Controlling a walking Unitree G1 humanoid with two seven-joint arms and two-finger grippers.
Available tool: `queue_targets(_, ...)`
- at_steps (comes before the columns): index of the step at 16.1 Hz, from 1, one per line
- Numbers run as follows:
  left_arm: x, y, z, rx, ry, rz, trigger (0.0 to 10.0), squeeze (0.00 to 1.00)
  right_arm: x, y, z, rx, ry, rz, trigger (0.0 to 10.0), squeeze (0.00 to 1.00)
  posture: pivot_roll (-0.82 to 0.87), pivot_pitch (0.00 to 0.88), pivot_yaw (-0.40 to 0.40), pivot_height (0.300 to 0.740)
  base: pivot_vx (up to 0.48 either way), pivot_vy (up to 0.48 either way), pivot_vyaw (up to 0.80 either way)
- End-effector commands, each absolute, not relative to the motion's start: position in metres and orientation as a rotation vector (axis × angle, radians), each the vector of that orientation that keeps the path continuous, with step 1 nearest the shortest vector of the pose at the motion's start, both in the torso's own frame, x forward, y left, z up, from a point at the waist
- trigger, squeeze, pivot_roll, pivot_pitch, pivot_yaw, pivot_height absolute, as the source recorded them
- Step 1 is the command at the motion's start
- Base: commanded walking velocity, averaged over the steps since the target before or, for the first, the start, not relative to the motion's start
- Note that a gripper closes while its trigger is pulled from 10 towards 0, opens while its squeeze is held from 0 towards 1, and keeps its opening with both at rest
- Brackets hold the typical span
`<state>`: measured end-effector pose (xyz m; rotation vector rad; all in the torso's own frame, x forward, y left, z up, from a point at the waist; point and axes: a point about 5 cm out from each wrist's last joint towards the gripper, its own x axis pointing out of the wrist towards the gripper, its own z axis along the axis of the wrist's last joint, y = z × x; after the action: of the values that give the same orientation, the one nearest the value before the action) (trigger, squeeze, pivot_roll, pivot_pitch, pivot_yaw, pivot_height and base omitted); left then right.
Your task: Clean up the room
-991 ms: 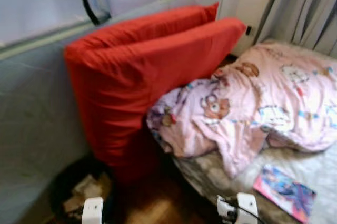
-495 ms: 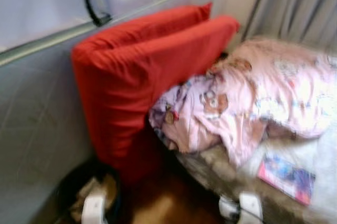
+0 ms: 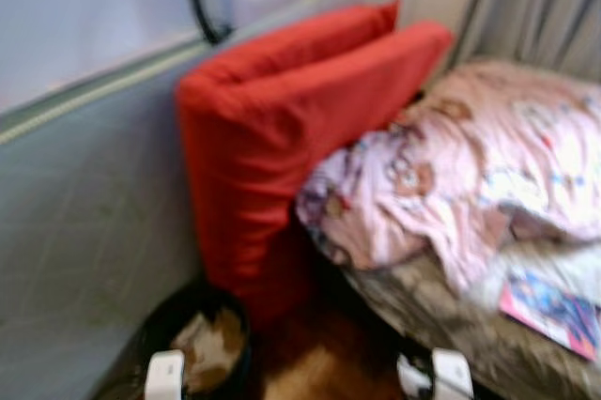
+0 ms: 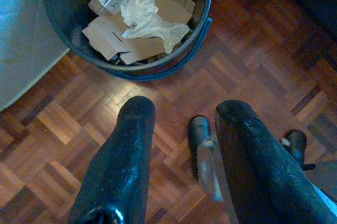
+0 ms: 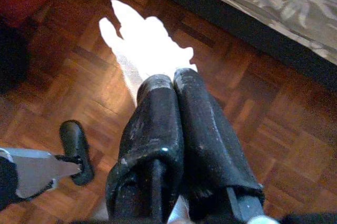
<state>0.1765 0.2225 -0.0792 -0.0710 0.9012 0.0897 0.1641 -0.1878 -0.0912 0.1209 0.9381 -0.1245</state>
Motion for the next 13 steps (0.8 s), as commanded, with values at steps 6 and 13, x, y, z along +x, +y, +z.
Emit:
queue_targets(6,0.1699,0.2305,-0.0807,-0.069,0.925,0.108,10.0,0.00,0.1708,-0.1815,-0.0889,0.129,0.920,-0.103,10.0,0.00,-0.03,0.000,0.010,0.740,0.000,0.304,0.39)
queue_targets(13,0.1688,0.2321,-0.0807,-0.069,0.927,0.110,10.0,0.00,0.1707,-0.1806,-0.0892,0.126,0.926,-0.100,10.0,0.00,-0.03,0.000,0.014,0.740,0.000,0.304,0.00)
